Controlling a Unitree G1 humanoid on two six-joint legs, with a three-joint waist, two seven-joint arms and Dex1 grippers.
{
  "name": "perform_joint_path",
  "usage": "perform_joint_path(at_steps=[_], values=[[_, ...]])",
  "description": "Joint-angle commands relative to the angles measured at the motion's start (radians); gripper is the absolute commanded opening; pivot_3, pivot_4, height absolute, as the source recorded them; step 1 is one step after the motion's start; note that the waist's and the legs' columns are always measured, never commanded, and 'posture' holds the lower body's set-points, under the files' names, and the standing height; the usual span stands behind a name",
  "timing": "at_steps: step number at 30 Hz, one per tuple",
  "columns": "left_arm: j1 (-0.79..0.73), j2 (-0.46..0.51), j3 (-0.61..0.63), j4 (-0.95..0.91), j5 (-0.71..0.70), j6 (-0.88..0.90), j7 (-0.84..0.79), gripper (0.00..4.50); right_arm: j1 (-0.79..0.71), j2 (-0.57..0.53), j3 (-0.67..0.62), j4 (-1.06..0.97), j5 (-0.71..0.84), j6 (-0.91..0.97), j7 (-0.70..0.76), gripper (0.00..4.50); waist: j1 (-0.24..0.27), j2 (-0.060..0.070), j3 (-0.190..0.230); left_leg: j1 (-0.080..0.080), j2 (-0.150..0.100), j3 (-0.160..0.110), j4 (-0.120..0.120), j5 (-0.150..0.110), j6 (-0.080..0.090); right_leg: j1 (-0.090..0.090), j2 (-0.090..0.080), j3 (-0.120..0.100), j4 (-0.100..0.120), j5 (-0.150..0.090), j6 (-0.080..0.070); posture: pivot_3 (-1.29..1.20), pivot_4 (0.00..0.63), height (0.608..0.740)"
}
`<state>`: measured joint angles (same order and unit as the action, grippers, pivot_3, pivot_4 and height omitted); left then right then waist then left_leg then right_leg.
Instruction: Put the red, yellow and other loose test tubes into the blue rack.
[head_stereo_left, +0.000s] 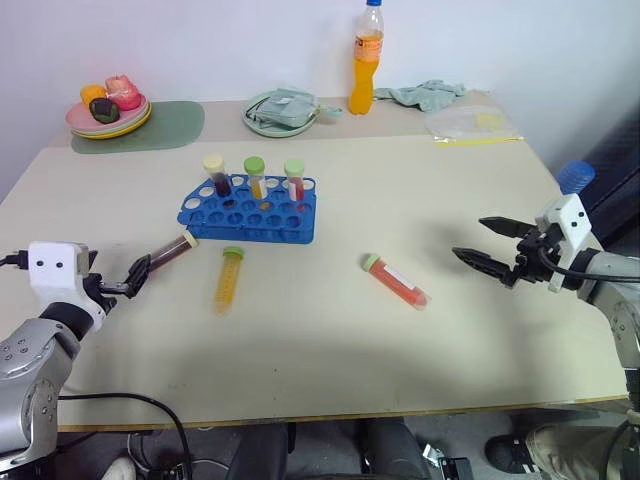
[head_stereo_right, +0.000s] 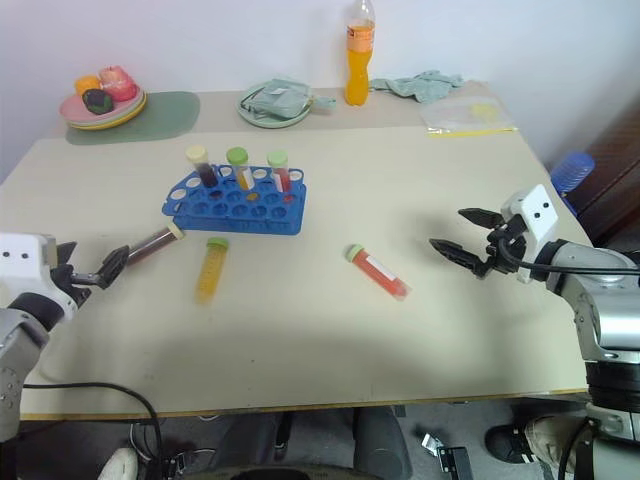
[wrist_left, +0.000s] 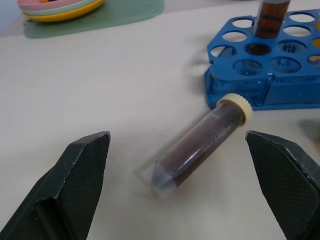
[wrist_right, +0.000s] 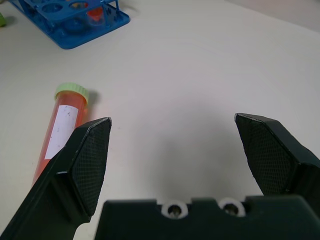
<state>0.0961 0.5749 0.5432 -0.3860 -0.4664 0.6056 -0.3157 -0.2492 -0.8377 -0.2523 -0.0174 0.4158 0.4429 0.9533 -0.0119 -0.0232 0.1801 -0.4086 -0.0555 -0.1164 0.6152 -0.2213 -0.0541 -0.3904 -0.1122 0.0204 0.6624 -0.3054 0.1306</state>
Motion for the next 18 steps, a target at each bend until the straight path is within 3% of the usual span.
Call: perform_joint_path(at_steps=[1, 10, 18], values=[[-0.003, -0.004, 0.022, -0.043, -0.002, 0.001, 0.017, 4.49, -0.014, 0.0, 0.001, -0.026, 0.001, -0.013, -0.005, 4.37, 0.0, 0.0, 0.0, 0.0, 0.0, 0.0, 0.0, 0.0, 0.0, 0.0, 0.0, 0.0, 0.0, 0.0, 0.0, 0.0, 0.15, 0.74], [-0.025, -0.016, 0.041, -0.078, -0.064, 0.001, 0.005, 4.49, -0.028, 0.001, 0.034, -0.056, -0.004, 0.038, -0.048, 4.37, 0.0, 0.0, 0.0, 0.0, 0.0, 0.0, 0.0, 0.0, 0.0, 0.0, 0.0, 0.0, 0.0, 0.0, 0.0, 0.0, 0.15, 0.74], [-0.075, -0.012, -0.067, -0.124, -0.156, 0.025, -0.098, 4.49, -0.038, -0.042, 0.094, -0.236, -0.038, 0.242, -0.162, 4.37, 0.001, 0.0, 0.0, 0.0, 0.0, 0.0, 0.0, 0.0, 0.0, 0.0, 0.0, 0.0, 0.0, 0.0, 0.0, 0.0, 0.15, 0.74]])
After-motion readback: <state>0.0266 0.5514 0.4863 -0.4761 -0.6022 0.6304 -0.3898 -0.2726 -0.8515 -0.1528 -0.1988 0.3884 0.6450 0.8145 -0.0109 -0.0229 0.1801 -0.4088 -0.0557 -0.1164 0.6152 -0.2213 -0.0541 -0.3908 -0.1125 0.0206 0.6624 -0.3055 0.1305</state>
